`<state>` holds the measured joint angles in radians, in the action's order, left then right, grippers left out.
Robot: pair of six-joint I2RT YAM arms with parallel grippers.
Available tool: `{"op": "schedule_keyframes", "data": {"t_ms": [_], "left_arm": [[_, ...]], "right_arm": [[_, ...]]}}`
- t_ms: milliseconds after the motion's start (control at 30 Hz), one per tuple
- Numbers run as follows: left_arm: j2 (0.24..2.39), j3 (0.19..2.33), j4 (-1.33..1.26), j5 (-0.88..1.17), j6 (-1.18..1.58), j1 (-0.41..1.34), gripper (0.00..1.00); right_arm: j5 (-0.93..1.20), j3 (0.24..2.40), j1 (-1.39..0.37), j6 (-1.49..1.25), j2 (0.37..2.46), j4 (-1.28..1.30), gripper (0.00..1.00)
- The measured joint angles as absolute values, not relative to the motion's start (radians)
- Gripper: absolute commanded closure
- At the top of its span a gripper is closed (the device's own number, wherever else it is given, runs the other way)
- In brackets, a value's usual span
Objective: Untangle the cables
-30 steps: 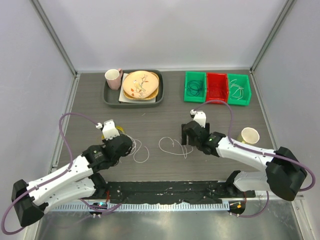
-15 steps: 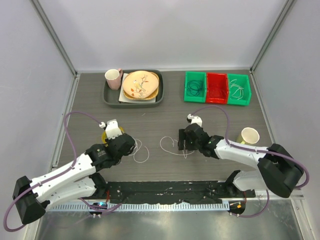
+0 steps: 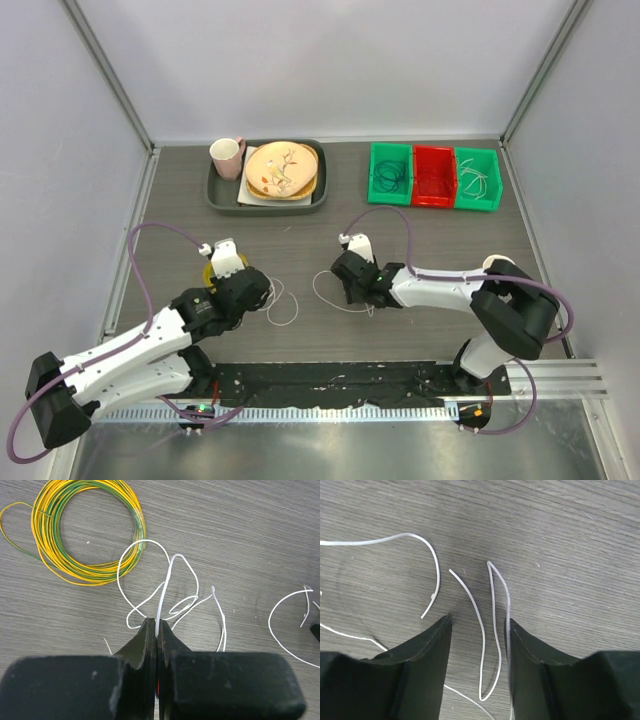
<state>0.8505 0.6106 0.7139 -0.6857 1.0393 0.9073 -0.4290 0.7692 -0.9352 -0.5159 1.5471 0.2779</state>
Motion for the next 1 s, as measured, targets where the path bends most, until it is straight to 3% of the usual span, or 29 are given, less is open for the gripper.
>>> {"op": "schedule_keyframes", "data": {"t_ms": [167,267,500,700,867,1000], "left_arm": [[0.850,0.611,0.714,-0.686,1.039,0.907,1.00],[0.848,0.611,0.714,-0.686,1.039,0.907,1.00],[0.834,0.609,0.715,-0.686,1.039,0.907,1.00],[0.812,0.609,0.715,-0.687,1.039,0.907,1.00],[0.801,0.604,0.714,-0.686,1.039,0.907,1.00],[0.801,0.590,0.705,-0.683,1.033,0.907,1.00]], "right_arm": [[-0.467,0.813,-0.941,-0.532,1.590,0.312,0.86],[-0.485,0.816,-0.941,-0.532,1.595,0.323,0.99],[-0.546,0.816,-0.941,-0.522,1.553,0.370,0.99],[-0.667,0.852,-0.923,-0.475,1.324,0.375,0.99],[-0.713,0.984,-0.741,-0.398,1.130,0.315,0.99],[-0.737,1.151,-0.586,-0.308,1.107,0.284,0.99]]}}
